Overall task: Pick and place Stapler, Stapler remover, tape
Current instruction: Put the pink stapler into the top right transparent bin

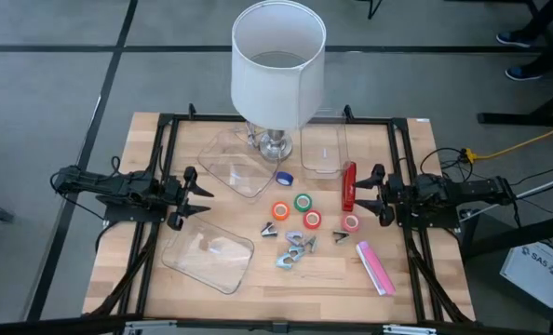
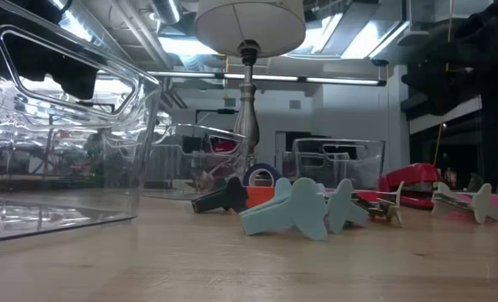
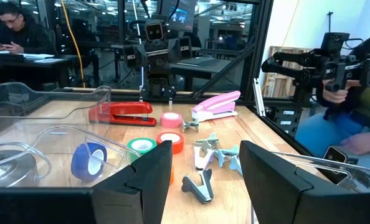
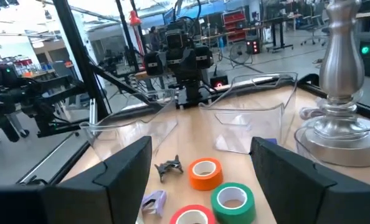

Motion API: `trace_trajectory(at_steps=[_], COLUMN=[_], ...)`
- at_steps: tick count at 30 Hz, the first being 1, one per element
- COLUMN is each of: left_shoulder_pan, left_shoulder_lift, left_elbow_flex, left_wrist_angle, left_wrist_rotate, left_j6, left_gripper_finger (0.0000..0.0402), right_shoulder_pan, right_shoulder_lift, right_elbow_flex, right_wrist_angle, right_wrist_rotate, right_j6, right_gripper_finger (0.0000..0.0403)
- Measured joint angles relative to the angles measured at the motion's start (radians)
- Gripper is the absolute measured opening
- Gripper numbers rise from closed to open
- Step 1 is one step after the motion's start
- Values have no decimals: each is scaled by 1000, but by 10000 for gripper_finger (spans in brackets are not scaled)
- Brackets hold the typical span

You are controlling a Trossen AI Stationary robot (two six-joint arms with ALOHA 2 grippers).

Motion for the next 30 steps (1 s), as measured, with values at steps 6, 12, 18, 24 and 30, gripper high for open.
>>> trace_trajectory(at_steps=[6, 12, 18, 24, 30], left_shoulder_pan=[0, 0, 0, 0, 0], left_shoulder_lift=[0, 0, 0, 0, 0], left_elbow_flex=[0, 0, 0, 0, 0], left_wrist_angle=[0, 0, 0, 0, 0], left_wrist_rotate=[0, 0, 0, 0, 0], left_j6=[0, 0, 0, 0, 0], left_gripper_finger=[185, 185, 185, 185, 185], right_shoulder_pan=[0, 3, 3, 3, 3], right_shoulder_lift=[1, 75, 291, 548, 746], right_elbow_flex=[0, 31, 149, 330, 515], right_wrist_angle=[47, 26, 20, -71, -238], right_wrist_rotate=[8, 22, 55, 60, 30], right_j6=[-2, -75, -146, -214, -101], right_gripper_finger=[276, 276, 276, 276, 276])
